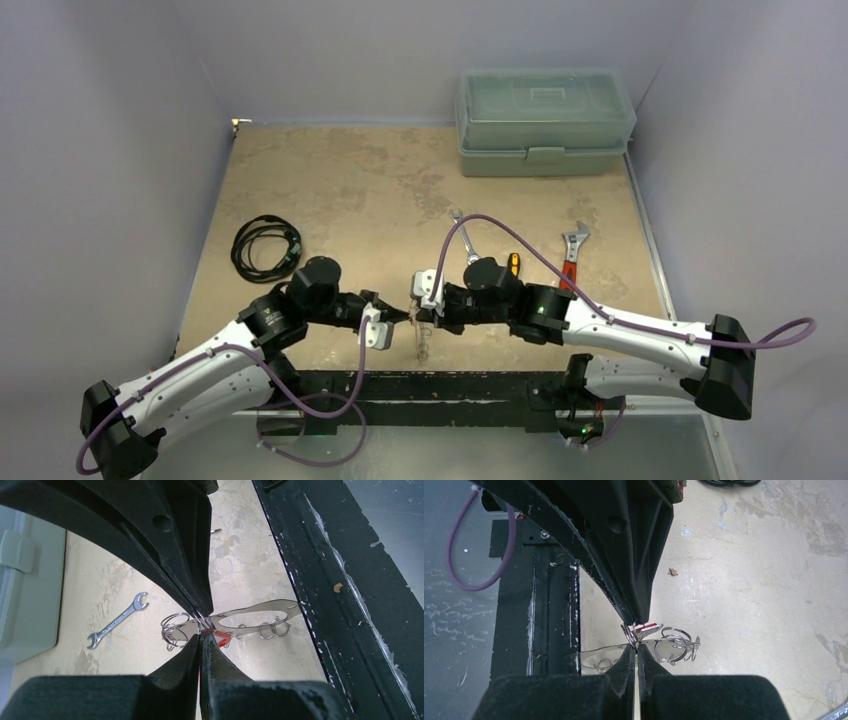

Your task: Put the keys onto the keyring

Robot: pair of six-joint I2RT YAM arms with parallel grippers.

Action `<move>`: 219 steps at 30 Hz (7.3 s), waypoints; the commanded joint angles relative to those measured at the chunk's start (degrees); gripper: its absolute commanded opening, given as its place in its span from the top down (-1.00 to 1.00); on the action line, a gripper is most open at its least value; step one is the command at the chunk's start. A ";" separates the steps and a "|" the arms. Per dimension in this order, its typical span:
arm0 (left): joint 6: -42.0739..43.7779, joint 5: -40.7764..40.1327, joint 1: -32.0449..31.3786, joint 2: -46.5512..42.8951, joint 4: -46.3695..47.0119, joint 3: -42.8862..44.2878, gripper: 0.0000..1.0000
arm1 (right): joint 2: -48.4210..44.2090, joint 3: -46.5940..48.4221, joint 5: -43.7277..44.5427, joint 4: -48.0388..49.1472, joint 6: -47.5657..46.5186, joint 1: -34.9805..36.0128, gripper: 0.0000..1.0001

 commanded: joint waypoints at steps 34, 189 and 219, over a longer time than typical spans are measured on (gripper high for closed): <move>4.66 -3.57 -0.86 -0.62 -7.21 7.52 1.00 | 5.51 7.34 0.23 -11.32 -10.29 -0.10 1.00; -25.31 1.47 -2.17 13.48 18.50 6.81 0.33 | -5.15 13.42 7.16 -20.93 -12.88 0.05 1.00; -27.22 2.46 -2.22 15.41 20.96 7.86 0.51 | -3.42 13.51 6.59 -21.10 -13.34 0.05 1.00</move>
